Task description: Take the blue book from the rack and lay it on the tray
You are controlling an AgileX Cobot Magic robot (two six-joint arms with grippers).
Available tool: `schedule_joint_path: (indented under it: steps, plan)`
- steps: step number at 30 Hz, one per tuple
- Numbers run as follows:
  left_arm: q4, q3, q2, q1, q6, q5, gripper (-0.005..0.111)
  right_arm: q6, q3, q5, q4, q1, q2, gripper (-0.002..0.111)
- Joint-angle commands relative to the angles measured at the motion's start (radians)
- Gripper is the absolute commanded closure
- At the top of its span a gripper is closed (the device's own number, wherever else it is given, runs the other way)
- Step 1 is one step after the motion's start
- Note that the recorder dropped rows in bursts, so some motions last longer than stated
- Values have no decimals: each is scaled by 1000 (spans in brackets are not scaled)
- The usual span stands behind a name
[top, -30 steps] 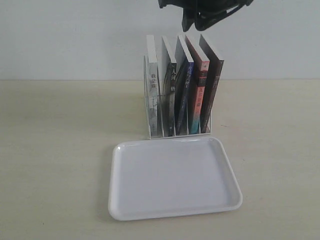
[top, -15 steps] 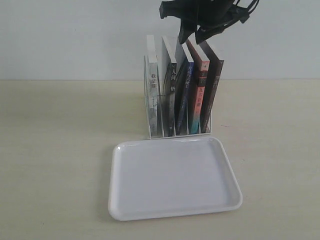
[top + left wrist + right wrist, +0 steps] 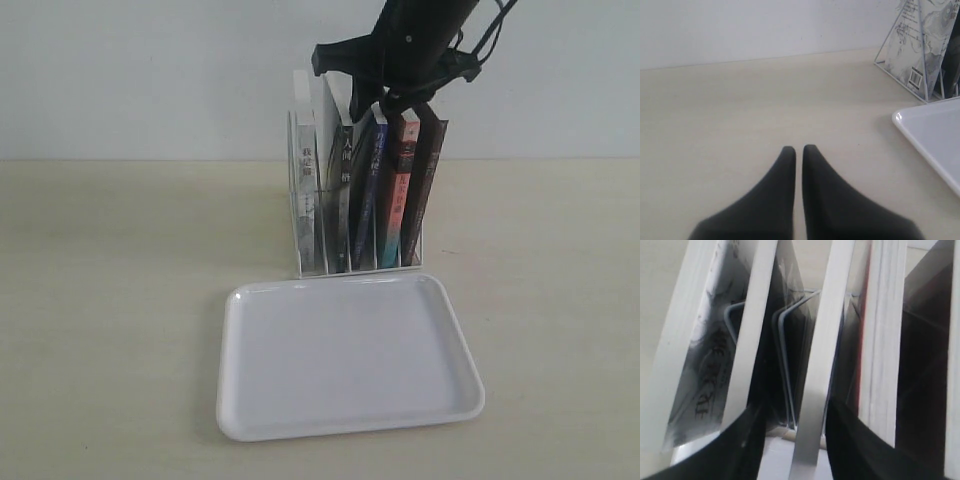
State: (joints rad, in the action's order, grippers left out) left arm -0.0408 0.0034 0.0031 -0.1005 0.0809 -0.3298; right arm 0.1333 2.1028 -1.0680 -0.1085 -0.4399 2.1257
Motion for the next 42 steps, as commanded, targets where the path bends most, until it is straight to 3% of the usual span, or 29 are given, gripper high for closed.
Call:
schedule_joint_path:
  steps: [1, 10, 13, 15, 19, 42]
  plan:
    - [1, -3, -3, 0, -7, 15, 102, -9, 3, 2, 9, 2, 19, 69]
    - [1, -3, -3, 0, -7, 15, 102, -3, 3, 1, 9, 2, 30, 72]
    - [1, -3, -3, 0, -7, 15, 102, 4, 3, -3, 9, 2, 30, 97]
    - [1, -3, -3, 0, -7, 15, 102, 4, 3, -10, 9, 2, 30, 103]
    - [1, -3, -3, 0, -7, 15, 102, 4, 3, -12, -3, 2, 30, 98]
    - [1, -3, -3, 0, -7, 15, 102, 4, 3, 1, -17, 2, 30, 99]
